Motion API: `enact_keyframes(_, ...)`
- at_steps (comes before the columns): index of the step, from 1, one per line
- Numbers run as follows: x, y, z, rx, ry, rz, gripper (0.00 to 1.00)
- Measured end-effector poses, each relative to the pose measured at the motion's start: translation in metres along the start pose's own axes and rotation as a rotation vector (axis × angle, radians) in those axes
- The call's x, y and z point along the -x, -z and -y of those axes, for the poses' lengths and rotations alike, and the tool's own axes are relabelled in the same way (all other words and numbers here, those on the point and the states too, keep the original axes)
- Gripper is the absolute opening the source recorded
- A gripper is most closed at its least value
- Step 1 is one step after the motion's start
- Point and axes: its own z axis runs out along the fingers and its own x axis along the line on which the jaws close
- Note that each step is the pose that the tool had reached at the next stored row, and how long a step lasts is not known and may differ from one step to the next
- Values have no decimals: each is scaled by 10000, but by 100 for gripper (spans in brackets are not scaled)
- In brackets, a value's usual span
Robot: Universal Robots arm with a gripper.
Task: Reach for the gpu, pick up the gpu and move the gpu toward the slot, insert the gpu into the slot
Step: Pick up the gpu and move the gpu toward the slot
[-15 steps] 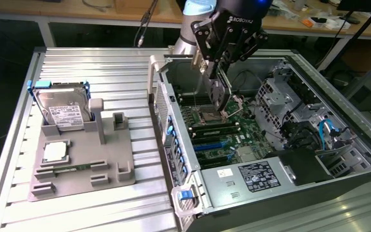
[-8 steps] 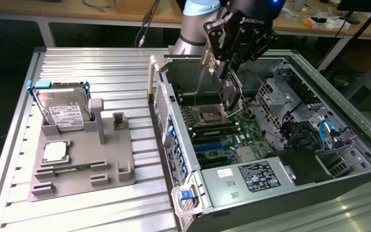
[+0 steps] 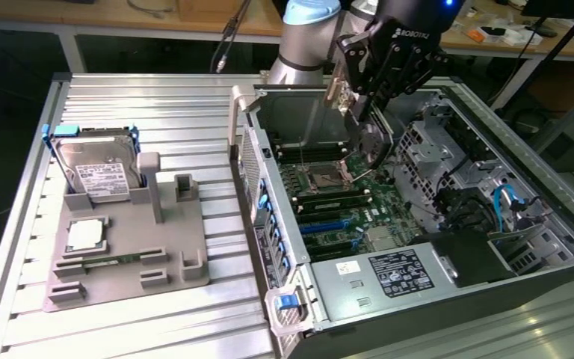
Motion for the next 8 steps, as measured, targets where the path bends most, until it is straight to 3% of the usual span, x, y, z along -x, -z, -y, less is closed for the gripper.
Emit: enact_keyframes(8, 93, -5, -1, 0, 9, 40, 27)
